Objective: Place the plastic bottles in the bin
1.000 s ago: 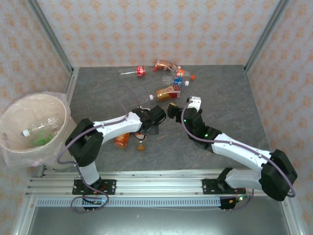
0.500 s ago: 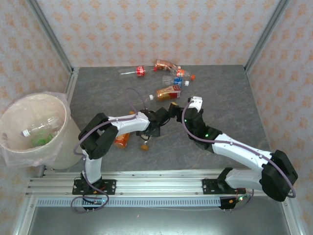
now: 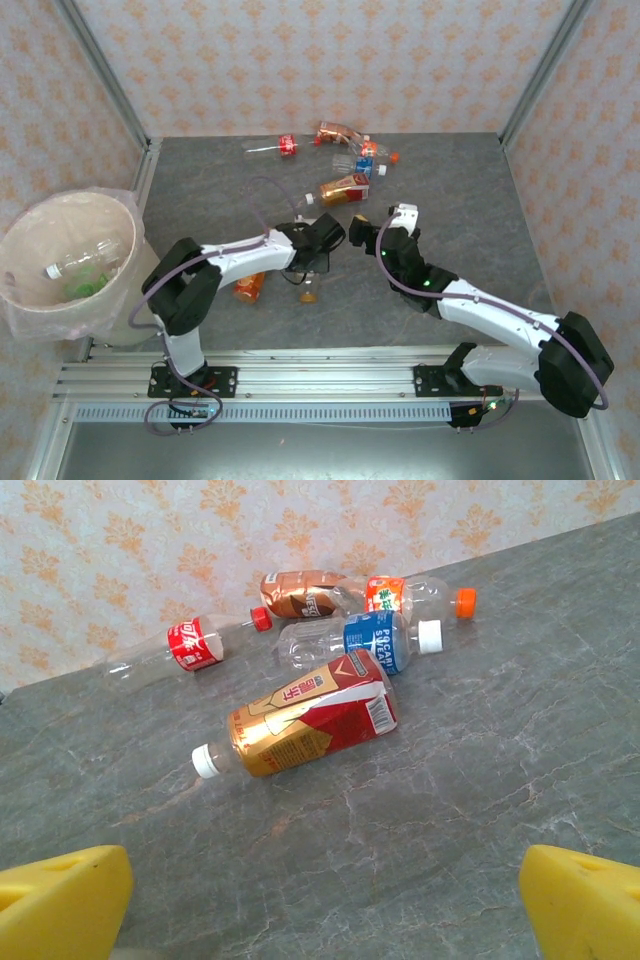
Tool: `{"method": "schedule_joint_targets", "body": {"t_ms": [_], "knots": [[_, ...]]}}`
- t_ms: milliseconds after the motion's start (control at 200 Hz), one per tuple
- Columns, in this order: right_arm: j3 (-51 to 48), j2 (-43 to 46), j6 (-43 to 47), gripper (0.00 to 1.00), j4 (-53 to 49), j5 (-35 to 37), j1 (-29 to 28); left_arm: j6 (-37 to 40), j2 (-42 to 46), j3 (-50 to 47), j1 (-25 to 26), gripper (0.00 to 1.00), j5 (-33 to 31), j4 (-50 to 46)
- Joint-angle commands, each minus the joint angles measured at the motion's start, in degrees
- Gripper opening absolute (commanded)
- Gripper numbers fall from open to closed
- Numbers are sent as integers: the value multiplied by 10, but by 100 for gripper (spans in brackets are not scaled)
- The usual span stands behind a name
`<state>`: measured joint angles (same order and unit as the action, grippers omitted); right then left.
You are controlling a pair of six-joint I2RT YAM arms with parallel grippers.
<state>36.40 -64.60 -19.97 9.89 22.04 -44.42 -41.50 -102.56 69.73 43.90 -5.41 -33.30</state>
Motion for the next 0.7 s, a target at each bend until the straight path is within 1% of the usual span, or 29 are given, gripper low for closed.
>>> {"method": "schedule_joint_targets", "body": {"t_ms": [0, 155, 225, 370, 450, 555, 696], "knots": [[-1, 13, -3, 99, 11, 2, 0, 4, 55, -6, 5, 49, -50, 27], [0, 16, 2, 99, 8, 3, 0, 6, 115, -14, 5, 48, -91, 31], [0, 15, 0, 99, 10, 4, 0, 3, 138, -8, 0, 48, -99, 24], [1, 10, -6, 99, 14, 0, 0, -11, 154, 46, -32, 45, -107, -54], [2, 10, -8, 99, 13, -1, 0, 12, 175, 61, -46, 45, -111, -62], [2, 10, -9, 99, 12, 1, 0, 48, 225, 70, -55, 46, -138, -56], [2, 6, -10, 99, 12, 1, 0, 70, 262, 125, -82, 46, -178, -119]]}}
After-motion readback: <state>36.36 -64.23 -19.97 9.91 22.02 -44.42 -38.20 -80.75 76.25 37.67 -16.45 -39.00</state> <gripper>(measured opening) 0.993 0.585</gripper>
